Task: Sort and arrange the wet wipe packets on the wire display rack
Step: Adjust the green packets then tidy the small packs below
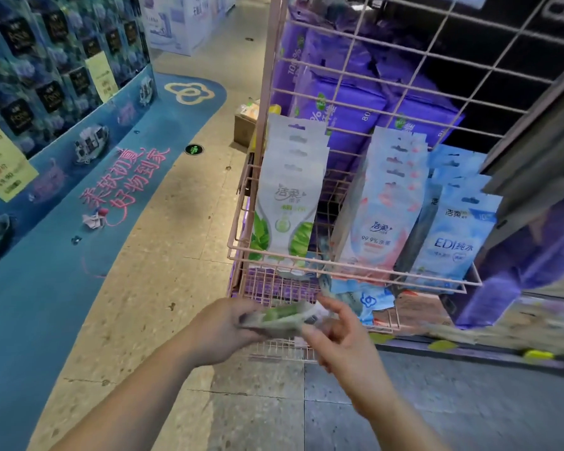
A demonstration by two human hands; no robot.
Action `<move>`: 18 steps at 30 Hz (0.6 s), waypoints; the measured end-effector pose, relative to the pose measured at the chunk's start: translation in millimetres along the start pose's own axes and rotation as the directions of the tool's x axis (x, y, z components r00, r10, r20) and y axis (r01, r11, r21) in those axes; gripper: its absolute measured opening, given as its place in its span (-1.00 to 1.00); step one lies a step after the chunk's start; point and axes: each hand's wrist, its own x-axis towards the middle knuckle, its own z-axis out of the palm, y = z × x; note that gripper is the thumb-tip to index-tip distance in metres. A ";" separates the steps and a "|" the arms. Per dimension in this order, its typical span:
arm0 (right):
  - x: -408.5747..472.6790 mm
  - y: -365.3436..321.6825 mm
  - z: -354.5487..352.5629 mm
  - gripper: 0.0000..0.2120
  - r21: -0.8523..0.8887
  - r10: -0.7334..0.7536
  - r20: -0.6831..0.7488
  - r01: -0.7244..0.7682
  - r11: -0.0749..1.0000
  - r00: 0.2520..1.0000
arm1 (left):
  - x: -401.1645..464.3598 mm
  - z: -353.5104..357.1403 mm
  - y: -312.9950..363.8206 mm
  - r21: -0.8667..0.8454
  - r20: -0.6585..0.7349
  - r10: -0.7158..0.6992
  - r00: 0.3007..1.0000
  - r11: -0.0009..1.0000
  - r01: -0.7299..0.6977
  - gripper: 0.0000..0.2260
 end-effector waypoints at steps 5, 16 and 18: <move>-11.3 -39.2 -22.1 -0.88 -0.272 -0.243 -0.073 0.216 0.938 0.967 | -22.9 -33.1 42.0 -0.268 0.187 0.064 0.980 0.963 -0.012 -0.88; -7.4 -115.9 -31.3 -0.83 -0.012 -0.435 -0.281 0.450 0.893 0.855 | -20.4 -93.0 105.6 -0.394 -0.131 0.131 0.983 0.903 -0.173 -0.72; -4.5 -114.6 -29.5 -0.83 0.038 -0.430 -0.379 0.478 0.877 0.819 | -19.0 -97.3 113.8 -0.318 -0.302 0.204 0.931 0.899 -0.300 -0.74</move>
